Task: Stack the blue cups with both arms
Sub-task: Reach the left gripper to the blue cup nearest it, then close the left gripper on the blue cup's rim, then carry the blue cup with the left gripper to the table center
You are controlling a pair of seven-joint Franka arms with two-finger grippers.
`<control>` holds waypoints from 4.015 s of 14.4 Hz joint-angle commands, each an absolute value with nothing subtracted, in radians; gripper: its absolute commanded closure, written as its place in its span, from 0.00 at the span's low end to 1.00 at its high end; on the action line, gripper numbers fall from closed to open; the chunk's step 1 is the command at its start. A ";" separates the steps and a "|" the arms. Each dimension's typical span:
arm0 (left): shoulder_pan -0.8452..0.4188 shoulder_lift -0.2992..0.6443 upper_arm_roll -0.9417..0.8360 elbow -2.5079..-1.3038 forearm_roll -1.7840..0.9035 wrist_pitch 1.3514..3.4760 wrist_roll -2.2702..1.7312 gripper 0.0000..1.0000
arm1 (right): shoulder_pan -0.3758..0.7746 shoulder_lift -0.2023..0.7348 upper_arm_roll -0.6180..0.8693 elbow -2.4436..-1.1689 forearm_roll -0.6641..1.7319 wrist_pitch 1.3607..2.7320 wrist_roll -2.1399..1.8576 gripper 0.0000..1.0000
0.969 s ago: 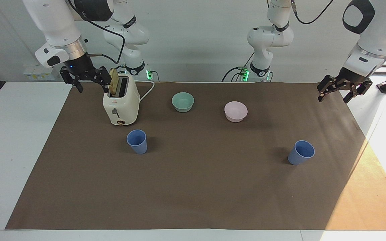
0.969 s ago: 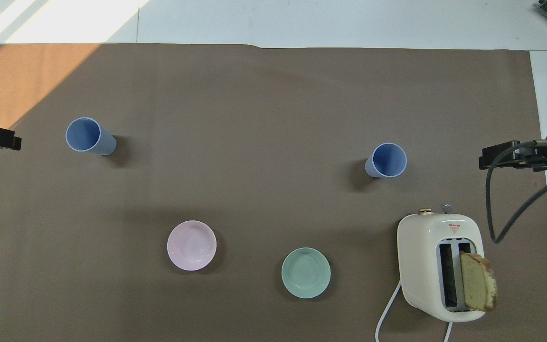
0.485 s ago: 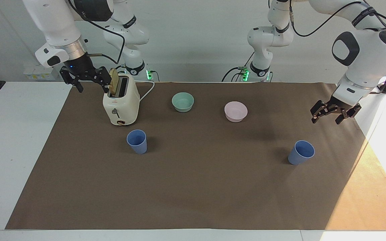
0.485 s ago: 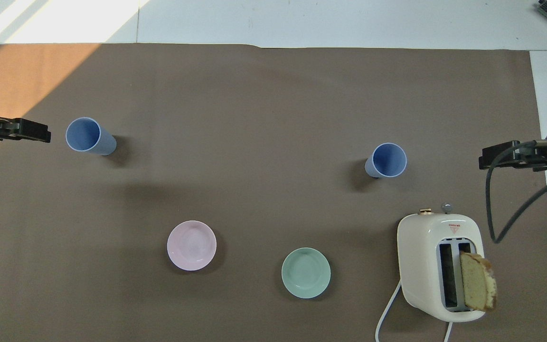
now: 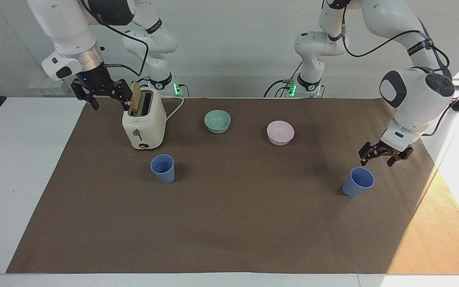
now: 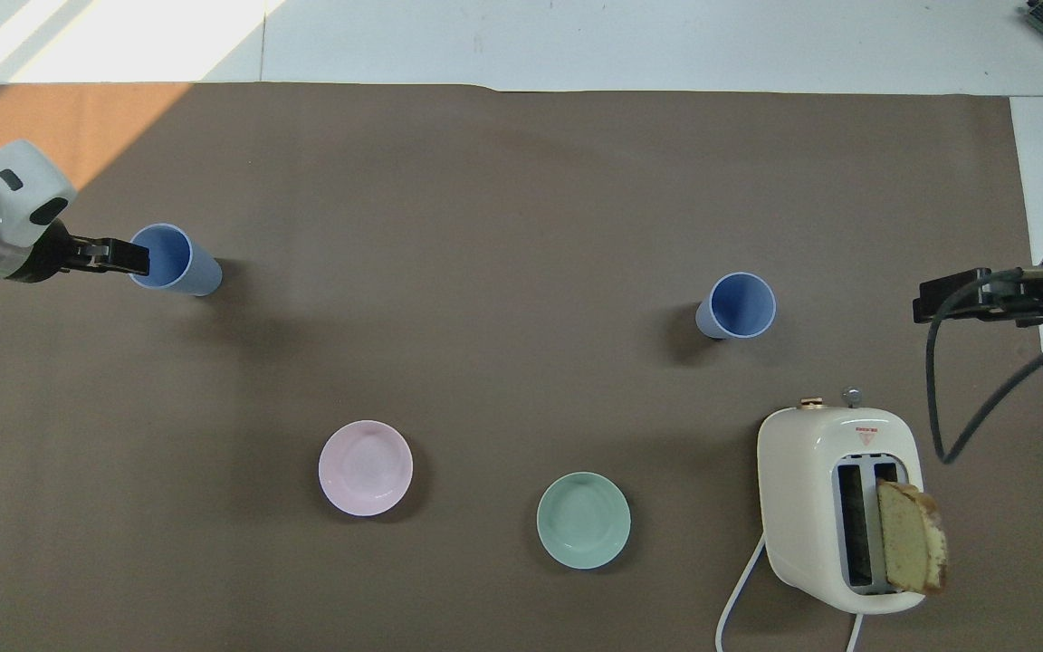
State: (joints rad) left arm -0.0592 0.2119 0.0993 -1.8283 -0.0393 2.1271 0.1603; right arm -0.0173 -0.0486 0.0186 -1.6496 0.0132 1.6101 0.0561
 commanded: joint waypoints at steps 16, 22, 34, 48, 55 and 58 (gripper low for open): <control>-0.066 0.230 0.103 -1.954 -0.054 2.364 0.152 0.26 | -0.018 -0.041 0.018 -1.638 0.020 1.601 0.074 0.00; -0.069 0.225 0.101 -1.956 -0.054 2.335 0.155 0.97 | -0.018 -0.041 0.018 -1.638 0.020 1.598 0.074 0.00; -0.139 0.224 0.100 -1.879 -0.052 2.292 0.155 1.00 | -0.018 -0.043 0.017 -1.641 0.011 1.606 0.069 0.00; -0.587 0.248 0.097 -1.890 -0.057 2.365 -0.395 1.00 | -0.018 -0.046 0.017 -1.649 0.015 1.605 0.069 0.00; -0.644 0.282 0.091 -1.907 -0.061 2.402 -0.440 1.00 | -0.018 -0.057 0.017 -1.672 0.020 1.620 0.069 0.00; -0.643 0.284 0.092 -1.887 -0.087 2.402 -0.440 0.32 | -0.018 -0.057 0.017 -1.681 0.020 1.620 0.067 0.00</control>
